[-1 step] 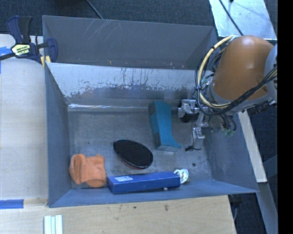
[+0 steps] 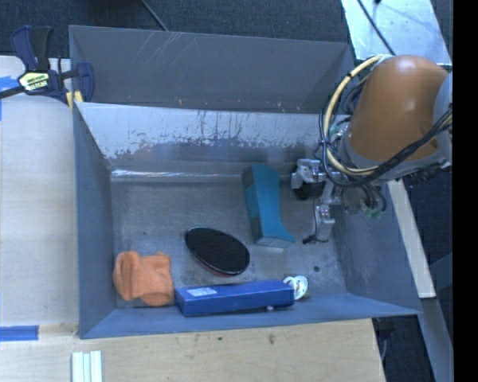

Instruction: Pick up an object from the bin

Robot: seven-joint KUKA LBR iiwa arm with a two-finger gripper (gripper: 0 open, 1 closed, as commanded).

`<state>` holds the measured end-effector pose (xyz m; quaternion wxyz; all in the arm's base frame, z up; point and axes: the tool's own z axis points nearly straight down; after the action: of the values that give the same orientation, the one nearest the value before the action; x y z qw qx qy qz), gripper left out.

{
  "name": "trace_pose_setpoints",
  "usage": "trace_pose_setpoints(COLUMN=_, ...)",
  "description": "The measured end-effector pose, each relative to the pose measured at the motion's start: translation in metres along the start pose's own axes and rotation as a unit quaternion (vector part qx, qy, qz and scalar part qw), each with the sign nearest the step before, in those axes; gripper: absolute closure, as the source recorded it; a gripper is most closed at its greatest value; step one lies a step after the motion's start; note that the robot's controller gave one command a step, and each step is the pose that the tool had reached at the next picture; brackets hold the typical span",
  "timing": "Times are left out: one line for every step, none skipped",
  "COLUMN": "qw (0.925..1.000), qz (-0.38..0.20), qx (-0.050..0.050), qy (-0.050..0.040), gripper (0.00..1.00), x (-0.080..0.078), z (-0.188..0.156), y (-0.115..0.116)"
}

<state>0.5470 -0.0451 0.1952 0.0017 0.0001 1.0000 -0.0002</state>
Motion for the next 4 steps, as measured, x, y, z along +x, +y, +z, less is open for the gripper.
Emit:
trace_pose_setpoints(qw=1.0, qz=0.006, qx=0.0, qy=-0.0047, gripper=0.0, x=-0.04, z=0.039, y=0.04)
trace_pose_setpoints(qw=1.0, qz=0.008, qx=-0.001, qy=0.0006, gripper=0.0, x=-0.039, z=0.06, y=0.058)
trace_pose_setpoints(qw=0.9999, qz=0.011, qx=-0.003, qy=-0.0122, gripper=0.0, x=-0.028, z=0.1, y=0.063)
trace_pose_setpoints(qw=0.998, qz=-0.064, qx=0.0, qy=-0.0006, gripper=0.0, x=-0.011, z=0.129, y=0.065)
